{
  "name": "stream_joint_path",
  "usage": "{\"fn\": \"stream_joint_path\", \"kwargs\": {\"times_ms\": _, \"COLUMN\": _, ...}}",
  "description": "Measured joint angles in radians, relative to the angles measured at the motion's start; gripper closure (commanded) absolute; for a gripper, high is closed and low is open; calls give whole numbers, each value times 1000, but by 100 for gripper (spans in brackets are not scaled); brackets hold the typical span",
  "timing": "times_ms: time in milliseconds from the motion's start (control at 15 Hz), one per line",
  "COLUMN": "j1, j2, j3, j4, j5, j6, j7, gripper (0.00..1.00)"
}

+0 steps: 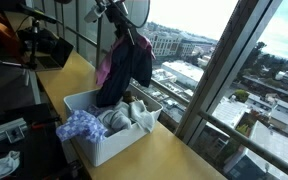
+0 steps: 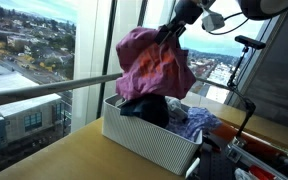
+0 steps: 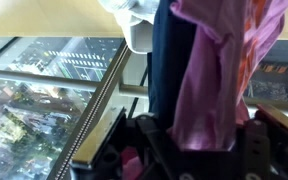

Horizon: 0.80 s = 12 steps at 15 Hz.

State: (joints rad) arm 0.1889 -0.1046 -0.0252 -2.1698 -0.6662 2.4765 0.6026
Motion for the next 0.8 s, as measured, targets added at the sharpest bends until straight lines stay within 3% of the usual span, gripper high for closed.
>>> {"fn": "stream_joint_path", "kwargs": {"times_ms": 333, "j1": -107, "j2": -16, "j3": 25, "j4": -31, "j5": -34, "j6": -7, "j7": -16, "gripper": 100}}
{"fn": "stream_joint_path", "kwargs": {"times_ms": 800, "j1": -153, "j2": 84, "j3": 31, "j4": -181, "j5": -114, "j6": 105, "j7": 55, "gripper": 100}}
